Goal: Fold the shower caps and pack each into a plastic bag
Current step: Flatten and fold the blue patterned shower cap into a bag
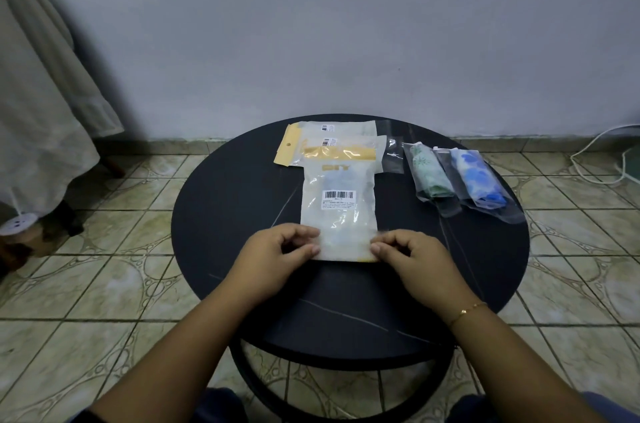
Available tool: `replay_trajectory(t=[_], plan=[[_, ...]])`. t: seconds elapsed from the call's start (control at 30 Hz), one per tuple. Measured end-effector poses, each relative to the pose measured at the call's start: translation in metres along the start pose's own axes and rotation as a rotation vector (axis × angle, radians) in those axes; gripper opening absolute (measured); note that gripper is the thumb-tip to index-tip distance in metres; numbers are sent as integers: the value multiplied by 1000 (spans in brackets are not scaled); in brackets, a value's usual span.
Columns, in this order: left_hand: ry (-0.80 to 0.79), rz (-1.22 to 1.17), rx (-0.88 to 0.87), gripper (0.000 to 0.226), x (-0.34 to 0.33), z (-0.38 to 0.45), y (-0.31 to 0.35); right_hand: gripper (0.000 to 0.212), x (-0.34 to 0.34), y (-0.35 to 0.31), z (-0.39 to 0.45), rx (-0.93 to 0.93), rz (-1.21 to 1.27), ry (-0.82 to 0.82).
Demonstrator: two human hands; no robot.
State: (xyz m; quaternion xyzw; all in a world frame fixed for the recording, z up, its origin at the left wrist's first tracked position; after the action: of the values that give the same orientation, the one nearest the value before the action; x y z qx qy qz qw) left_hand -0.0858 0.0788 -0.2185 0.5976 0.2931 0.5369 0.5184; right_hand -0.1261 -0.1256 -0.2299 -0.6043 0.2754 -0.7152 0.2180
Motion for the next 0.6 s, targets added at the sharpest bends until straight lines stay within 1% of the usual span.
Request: replay_trajectory(t=[0.1, 0.2, 0.3, 0.43, 0.6], plan=[[93, -123, 36, 16, 5, -1, -1, 16, 5, -2, 1, -42, 141, 51], [166, -153, 10, 10, 8, -1, 1, 15, 7, -6, 1, -46, 217, 77], [205, -104, -5, 7, 11, 1, -1, 15, 3, -8, 1, -33, 206, 79], [196, -122, 25, 6, 9, 3, -3, 17, -1, -8, 1, -39, 175, 69], [217, -121, 50, 10, 8, 2, -4, 11, 1, -3, 2, -121, 160, 124]])
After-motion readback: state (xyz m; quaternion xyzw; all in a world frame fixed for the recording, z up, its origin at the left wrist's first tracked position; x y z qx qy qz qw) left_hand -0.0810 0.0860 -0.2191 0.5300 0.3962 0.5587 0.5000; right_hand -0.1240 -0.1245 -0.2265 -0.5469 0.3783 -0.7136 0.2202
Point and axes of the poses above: each hand's wrist, its own z-axis towards the middle knuckle, its own x-axis out of the back of the hand, y = z × x, the point moved 10 cm from there along z, towards the middle knuckle, and after that the axes turned 12 degrees about -z, right-handed, at the moved point
